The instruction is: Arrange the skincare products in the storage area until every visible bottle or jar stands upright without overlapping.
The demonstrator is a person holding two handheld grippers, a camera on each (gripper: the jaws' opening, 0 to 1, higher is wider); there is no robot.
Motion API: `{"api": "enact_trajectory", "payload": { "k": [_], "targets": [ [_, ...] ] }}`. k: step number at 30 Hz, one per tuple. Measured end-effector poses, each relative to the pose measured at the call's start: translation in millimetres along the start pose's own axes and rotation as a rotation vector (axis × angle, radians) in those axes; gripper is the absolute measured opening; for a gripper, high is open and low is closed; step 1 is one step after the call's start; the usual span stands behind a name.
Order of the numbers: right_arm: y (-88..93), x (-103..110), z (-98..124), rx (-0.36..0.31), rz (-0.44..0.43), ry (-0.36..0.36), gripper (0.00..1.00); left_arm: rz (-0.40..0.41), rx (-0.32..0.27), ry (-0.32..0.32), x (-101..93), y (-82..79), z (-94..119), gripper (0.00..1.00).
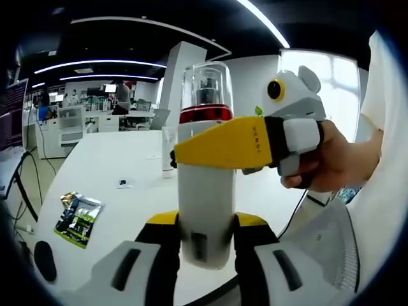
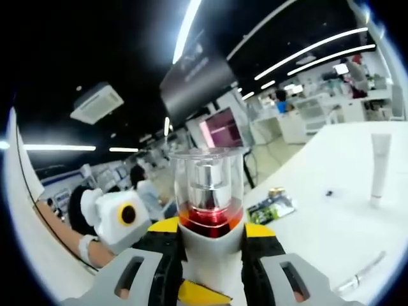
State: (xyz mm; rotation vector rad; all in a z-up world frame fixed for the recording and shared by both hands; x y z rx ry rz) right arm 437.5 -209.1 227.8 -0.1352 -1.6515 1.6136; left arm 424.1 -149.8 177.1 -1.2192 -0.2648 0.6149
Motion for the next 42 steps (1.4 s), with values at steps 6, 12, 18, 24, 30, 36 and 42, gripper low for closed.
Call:
{"api": "enact_trajectory", "payload": {
  "k": [6,12,18,24,30,36,42],
  "targets": [
    [-2.9,-4.1,5.8,-0.023,0.01,0.015,0.31,-0.015,0.014,0.002,-0.6,2.7,-0.9,0.28],
    [-5.6,-10.1,11.7,-0.038,0.011,0.027,0.31,-0.033,0.034,0.01,-3.3,5.5,-1.5,0.27],
    [-10.9,-17.7,17.1,-0.058,0.009,0.049,0.31,-0.038,0.041,0.01,-2.9,6.6,-1.8,0.26],
    [-13.6,-25.5,22.9,-0.071,0.006,0.069,0.31,-0.048,0.043,0.016,-4.4,7.4,-1.9,0.25],
    [-16.1,-32.3,30.6,-0.085,0.01,0.091,0.31,-0.072,0.054,0.031,-9.0,9.0,-2.0,0.2],
    [-18.1,-41.9,39.5,-0.094,-0.006,0.115,0.31,-0.072,0.042,0.027,-9.7,6.3,-2.0,0.18],
    [-21.9,-50.4,46.3,-0.106,-0.004,0.142,0.32,-0.177,0.077,-0.019,-4.0,8.4,1.6,0.21]
  ]
}}
Point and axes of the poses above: the point that each gripper's makers call its tool centre point, and the gripper's own axes: z roughly backward along the fingers, x roughly to its left, y roughly out of its underside, the point moved 5 cm from there along z, roughly backward along the fingers, and after that the axes turned 9 degrees about -y, right-handed, at the moved point
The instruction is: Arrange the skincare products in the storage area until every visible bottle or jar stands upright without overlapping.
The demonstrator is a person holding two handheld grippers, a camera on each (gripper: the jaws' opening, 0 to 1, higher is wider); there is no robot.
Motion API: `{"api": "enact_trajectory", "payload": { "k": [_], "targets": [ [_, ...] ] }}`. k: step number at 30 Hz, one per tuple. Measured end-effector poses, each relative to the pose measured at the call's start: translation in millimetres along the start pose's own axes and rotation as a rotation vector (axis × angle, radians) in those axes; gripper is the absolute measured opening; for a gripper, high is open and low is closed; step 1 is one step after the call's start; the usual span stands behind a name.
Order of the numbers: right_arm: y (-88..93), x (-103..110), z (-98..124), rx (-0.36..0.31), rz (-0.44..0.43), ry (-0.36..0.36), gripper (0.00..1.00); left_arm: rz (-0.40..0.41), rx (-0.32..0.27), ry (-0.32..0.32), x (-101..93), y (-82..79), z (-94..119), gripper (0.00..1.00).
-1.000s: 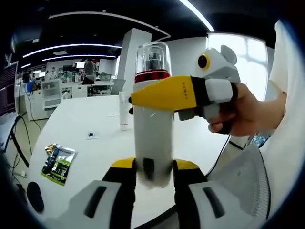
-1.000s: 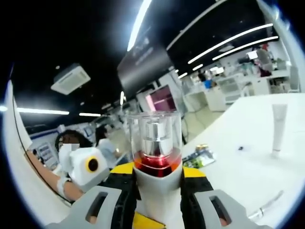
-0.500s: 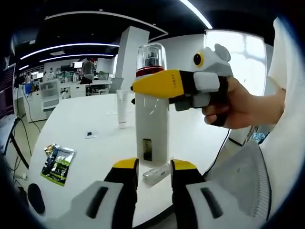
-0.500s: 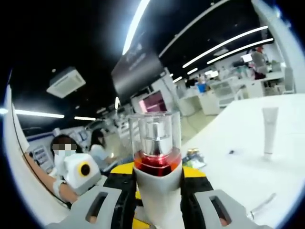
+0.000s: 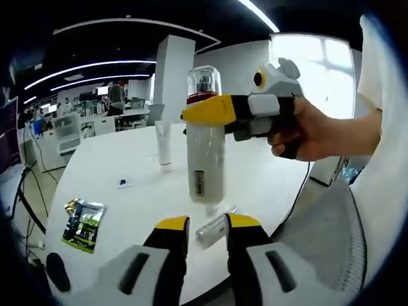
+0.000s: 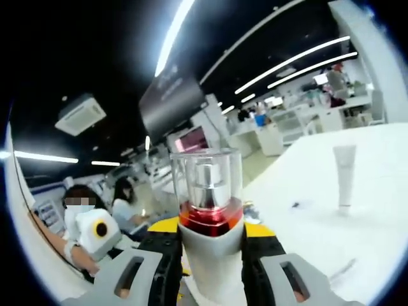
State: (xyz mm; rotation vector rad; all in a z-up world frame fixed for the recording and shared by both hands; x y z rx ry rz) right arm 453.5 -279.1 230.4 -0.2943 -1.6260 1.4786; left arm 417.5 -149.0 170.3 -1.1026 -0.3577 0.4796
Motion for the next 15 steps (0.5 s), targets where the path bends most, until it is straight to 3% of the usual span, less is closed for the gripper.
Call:
{"api": "enact_trajectory", "payload": {
  "k": [4,8,15],
  "targets": [
    [-1.6,-6.6,2.9,-0.007,-0.005,0.014,0.32,-0.095,0.059,-0.018,2.4,9.8,5.4,0.23],
    [-1.0,-9.7,4.3,-0.004,-0.005,0.027,0.32,-0.083,0.015,0.006,1.6,7.0,9.4,0.27],
    [0.5,-15.1,6.8,0.003,-0.019,0.039,0.32,-0.169,0.023,-0.008,-9.6,14.2,0.8,0.27]
  ]
}}
Point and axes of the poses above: the point that each gripper's makers call its tool centre point, and the gripper's own axes: z roughly backward along the fingers, x roughly to its left, y roughly out of its underside, the point moved 5 cm from there along z, roughly backward along the fingers, and after that the axes turned 9 degrees about -y, right-handed, at the moved point
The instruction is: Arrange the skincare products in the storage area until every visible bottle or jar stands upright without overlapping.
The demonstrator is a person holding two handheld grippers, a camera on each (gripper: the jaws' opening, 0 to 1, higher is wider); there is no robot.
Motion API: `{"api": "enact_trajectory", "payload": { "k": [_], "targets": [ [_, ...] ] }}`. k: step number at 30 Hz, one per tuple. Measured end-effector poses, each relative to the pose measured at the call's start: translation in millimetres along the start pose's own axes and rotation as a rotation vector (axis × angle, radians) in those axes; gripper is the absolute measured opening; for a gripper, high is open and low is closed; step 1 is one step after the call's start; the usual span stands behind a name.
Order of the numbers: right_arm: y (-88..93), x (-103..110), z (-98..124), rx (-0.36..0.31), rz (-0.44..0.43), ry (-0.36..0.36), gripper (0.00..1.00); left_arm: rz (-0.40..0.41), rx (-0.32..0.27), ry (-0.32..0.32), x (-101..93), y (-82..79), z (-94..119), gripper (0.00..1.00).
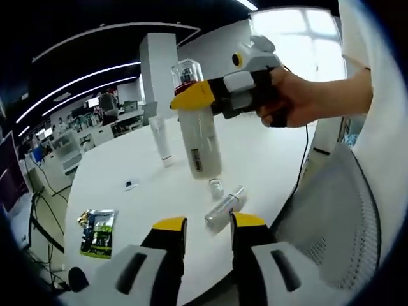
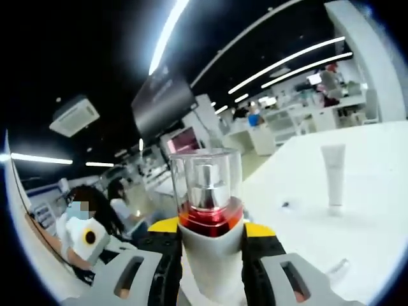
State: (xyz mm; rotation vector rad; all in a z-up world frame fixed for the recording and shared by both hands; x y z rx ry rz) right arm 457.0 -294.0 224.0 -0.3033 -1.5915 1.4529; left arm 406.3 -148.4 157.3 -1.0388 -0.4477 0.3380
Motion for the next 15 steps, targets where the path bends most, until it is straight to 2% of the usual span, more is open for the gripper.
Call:
{"api": "enact_trajectory", "payload": {
  "k": [4,7,11,15],
  "targets": [
    [-1.4,-2.0,2.8,0.003,0.003,0.007,0.32,-0.062,0.0,-0.013,-5.2,4.4,-3.3,0.23],
    [-2.4,-5.6,5.7,0.006,0.007,0.011,0.32,-0.071,0.007,-0.015,-5.5,5.9,-4.5,0.23],
    [-1.4,-15.7,11.8,0.018,0.009,0.032,0.32,-0.056,0.013,0.001,-6.6,7.5,-5.2,0.24],
    [-2.3,-26.5,19.1,0.019,0.006,0.062,0.32,-0.113,0.04,0.025,-14.7,13.5,-6.7,0.24]
  ]
}}
Point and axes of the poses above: the point that each gripper's makers call its tool centre point, and the gripper's own axes: z roughly backward along the fingers, x roughly to its left, y roughly out of its underside, the point moved 5 cm from there along z, roughly backward along the fingers, and after that the axes turned 9 degrees about -y, right-handed, at the moved point
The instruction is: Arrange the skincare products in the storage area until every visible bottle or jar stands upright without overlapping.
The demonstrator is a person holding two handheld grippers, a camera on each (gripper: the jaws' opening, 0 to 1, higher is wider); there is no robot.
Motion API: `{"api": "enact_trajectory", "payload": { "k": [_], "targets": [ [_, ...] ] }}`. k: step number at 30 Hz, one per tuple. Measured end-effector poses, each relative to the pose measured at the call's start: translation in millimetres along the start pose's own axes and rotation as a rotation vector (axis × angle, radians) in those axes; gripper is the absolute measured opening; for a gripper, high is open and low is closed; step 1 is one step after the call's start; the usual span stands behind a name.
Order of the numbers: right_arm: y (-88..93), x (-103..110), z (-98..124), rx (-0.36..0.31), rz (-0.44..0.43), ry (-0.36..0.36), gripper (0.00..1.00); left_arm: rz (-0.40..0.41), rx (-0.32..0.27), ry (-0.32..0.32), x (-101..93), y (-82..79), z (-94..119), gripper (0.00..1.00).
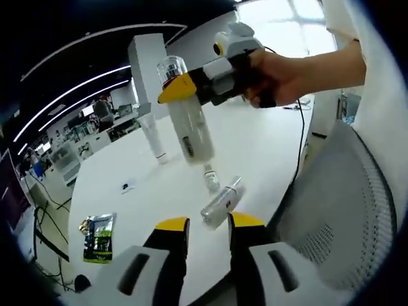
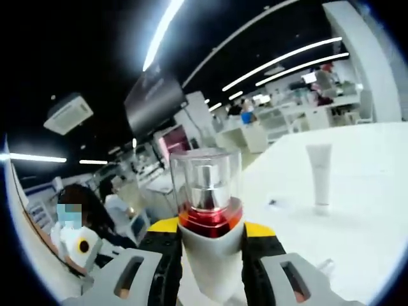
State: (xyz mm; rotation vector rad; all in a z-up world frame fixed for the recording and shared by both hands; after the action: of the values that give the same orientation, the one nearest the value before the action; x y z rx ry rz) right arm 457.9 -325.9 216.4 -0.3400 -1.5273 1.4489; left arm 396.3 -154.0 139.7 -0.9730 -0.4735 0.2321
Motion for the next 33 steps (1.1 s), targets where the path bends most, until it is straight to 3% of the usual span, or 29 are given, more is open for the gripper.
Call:
{"api": "enact_trajectory", "payload": {
  "k": [3,20,25,29,33],
  "targets": [
    [-1.4,-7.5,5.1,-0.003,0.001,0.018,0.32,-0.046,0.012,0.016,-6.0,2.9,-0.8,0.24],
    [-15.1,-52.2,19.9,-0.013,0.01,0.117,0.32,-0.112,0.081,0.074,-17.0,16.2,-6.2,0.38],
    [-13.5,-61.0,24.3,0.014,0.016,0.128,0.32,-0.136,0.108,0.037,-11.7,20.3,-7.9,0.4],
    [-8.2,-71.0,24.7,0.064,0.021,0.118,0.32,-0.14,0.088,-0.007,-5.1,17.3,-7.3,0.4],
    [-2.4,-86.9,24.8,0.041,-0.074,0.098,0.32,-0.143,0.036,-0.066,3.1,9.4,-4.1,0.4]
  ]
}}
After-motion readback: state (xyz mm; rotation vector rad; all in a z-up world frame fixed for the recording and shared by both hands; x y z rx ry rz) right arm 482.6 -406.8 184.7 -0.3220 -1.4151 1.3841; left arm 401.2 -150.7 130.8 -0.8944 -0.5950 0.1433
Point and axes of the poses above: the point that each gripper's makers call its tool centre point, and the gripper's own axes: z roughly backward along the fingers, x roughly to its left, y roughly out of its underside, the point moved 5 cm from there along z, roughly backward along the fingers, and after that the axes turned 9 degrees about -y, right-handed, at the moved point
